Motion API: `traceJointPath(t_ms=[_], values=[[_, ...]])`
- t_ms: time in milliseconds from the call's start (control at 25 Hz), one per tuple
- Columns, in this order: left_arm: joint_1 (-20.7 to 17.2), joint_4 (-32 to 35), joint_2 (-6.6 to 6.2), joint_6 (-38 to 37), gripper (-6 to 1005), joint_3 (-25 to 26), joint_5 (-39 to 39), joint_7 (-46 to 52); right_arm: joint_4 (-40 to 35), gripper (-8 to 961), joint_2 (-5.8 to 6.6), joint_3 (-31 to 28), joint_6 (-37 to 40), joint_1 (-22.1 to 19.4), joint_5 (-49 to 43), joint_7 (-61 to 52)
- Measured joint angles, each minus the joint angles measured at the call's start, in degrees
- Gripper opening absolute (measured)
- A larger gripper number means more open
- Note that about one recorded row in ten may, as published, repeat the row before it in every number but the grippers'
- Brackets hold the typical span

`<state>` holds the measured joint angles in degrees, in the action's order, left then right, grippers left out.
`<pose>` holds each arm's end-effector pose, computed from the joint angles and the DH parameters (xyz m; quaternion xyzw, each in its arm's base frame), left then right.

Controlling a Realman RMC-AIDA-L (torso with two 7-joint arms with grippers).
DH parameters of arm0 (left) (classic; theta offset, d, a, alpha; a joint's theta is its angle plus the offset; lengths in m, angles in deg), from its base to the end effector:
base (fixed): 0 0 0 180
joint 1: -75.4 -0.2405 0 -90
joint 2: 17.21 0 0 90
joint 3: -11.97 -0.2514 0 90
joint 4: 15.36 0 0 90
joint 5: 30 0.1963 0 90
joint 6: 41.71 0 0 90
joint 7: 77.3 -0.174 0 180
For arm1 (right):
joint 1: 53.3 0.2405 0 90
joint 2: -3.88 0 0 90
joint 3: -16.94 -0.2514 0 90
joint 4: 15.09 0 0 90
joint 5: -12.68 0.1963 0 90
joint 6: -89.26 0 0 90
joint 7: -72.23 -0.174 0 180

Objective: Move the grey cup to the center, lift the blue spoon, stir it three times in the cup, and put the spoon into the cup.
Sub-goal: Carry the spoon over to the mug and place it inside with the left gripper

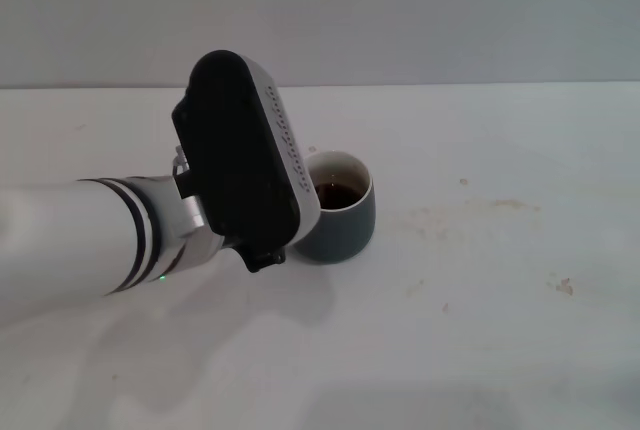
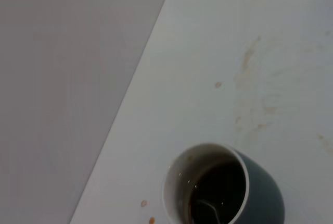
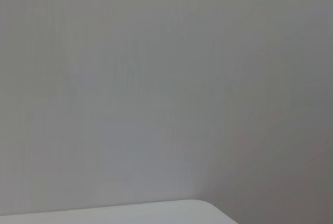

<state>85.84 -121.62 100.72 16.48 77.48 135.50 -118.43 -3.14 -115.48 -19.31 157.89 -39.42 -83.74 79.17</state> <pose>-0.1424 0.3036 -0.0496 -0.9325 0.0353 0.1321 0.3343 0.4011 0.2764 0.0272 -0.5561 0.3111 0.1756 0.7505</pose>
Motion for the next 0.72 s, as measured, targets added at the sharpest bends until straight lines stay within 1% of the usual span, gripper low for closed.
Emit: traceJointPath(t_ms=[200,440,640,720], values=[[0.10,0.77,-0.07,-0.03,179,1.27,0.01,0.00,0.00,-2,0.00,0.05,0.00,0.08,-0.05,0.00],[0.78,1.46,-0.07,-0.35,179,1.58,0.00,0.00,0.00,-2,0.00,0.04,0.02,0.09,-0.07,0.00],[2.20,2.00,0.05,-0.63,179,1.43,0.00,0.00,0.00,-2,0.00,0.03,0.02,0.14,-0.07,0.00],[3.85,3.14,0.11,-0.67,179,1.19,-0.01,0.00,0.00,-2,0.00,0.04,0.02,0.17,-0.07,0.00]])
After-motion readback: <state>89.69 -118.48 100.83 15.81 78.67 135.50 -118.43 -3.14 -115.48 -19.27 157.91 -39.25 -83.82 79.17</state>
